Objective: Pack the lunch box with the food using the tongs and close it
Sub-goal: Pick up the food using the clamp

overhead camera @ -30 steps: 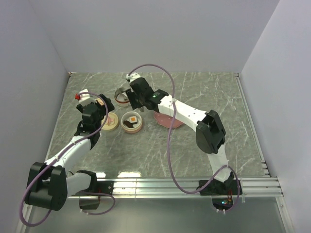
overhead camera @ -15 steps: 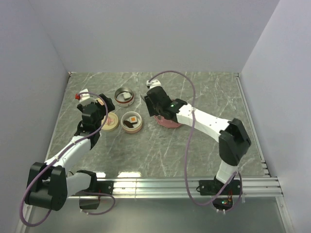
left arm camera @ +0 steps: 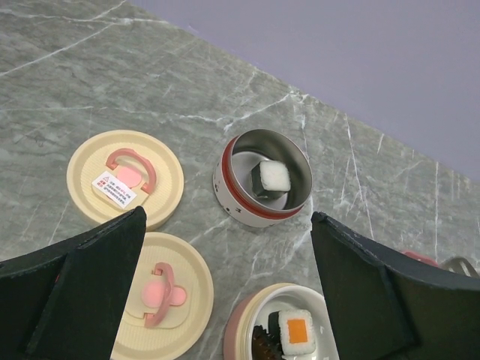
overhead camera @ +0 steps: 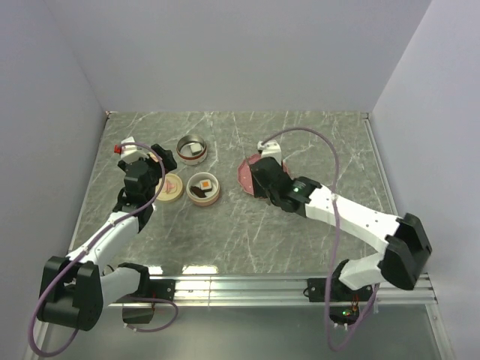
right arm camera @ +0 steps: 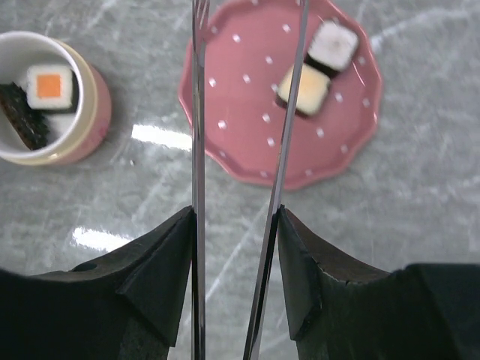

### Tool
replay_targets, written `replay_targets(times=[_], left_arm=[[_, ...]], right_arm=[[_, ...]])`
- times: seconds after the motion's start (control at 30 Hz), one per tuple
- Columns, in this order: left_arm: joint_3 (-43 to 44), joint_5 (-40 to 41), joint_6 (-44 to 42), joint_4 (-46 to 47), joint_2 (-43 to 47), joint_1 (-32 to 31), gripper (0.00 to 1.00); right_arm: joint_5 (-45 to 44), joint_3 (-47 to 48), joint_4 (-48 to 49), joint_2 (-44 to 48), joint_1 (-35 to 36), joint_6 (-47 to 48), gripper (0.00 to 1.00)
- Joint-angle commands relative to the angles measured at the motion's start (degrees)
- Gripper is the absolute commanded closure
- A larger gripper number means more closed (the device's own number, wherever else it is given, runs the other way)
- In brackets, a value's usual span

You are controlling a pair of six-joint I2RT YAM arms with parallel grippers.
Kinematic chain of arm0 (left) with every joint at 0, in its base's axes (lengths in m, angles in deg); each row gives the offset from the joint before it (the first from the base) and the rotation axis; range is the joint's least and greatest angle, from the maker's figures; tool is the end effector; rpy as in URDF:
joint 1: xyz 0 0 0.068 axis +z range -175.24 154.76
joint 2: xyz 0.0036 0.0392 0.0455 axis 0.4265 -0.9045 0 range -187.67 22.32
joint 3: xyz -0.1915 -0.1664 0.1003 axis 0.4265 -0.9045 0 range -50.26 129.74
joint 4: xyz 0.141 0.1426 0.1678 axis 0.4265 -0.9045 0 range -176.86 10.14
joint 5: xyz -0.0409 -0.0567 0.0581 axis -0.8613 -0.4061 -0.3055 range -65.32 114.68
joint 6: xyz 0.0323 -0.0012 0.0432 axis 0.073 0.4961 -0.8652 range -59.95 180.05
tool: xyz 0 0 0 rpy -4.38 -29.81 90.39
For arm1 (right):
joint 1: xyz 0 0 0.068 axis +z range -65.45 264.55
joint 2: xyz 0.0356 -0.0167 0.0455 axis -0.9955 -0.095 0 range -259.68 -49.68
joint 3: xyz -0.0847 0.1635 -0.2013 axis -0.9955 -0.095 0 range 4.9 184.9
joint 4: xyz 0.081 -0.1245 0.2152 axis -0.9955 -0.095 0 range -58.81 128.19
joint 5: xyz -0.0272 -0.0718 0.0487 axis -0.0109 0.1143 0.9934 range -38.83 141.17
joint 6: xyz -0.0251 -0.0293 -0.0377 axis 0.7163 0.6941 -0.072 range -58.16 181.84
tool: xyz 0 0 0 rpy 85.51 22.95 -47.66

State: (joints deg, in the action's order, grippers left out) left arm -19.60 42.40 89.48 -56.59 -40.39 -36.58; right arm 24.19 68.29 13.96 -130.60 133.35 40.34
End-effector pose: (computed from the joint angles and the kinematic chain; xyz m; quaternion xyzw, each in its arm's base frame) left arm 0.2425 -0.0375 0.2524 -0.2169 0.7251 -0.1143 0.6436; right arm 0.2157 0.2217 0.2872 -0.1168 0.8849 0.0548 0.4475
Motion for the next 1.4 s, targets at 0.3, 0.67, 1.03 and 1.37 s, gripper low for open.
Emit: replay_targets(times=[0.3,0.67,1.03,1.37], left_arm=[[-0.07,-2.51,0.72,2.57,3.3,0.26,0.02],[-0.86,-2.6,0.89,2.31,5.59,0.26,0.02],[-1.12,-2.51,0.89,2.05,6.03,0.26,0.01],[-1.21,-2.42,0.89,2.05,6.12,0.35,0.01]], right_arm=[[-9.05,-9.07,-6.79,10.44,6.48,-15.5,0.46],[-11.87,-10.48,-11.2,11.05,8.68,-21.92,0.46],[-11.07,-9.26,-9.0,7.02,8.51,-21.13,0.46],[-9.58,-8.55,-6.45,4.46,7.19,-19.55,0.45]])
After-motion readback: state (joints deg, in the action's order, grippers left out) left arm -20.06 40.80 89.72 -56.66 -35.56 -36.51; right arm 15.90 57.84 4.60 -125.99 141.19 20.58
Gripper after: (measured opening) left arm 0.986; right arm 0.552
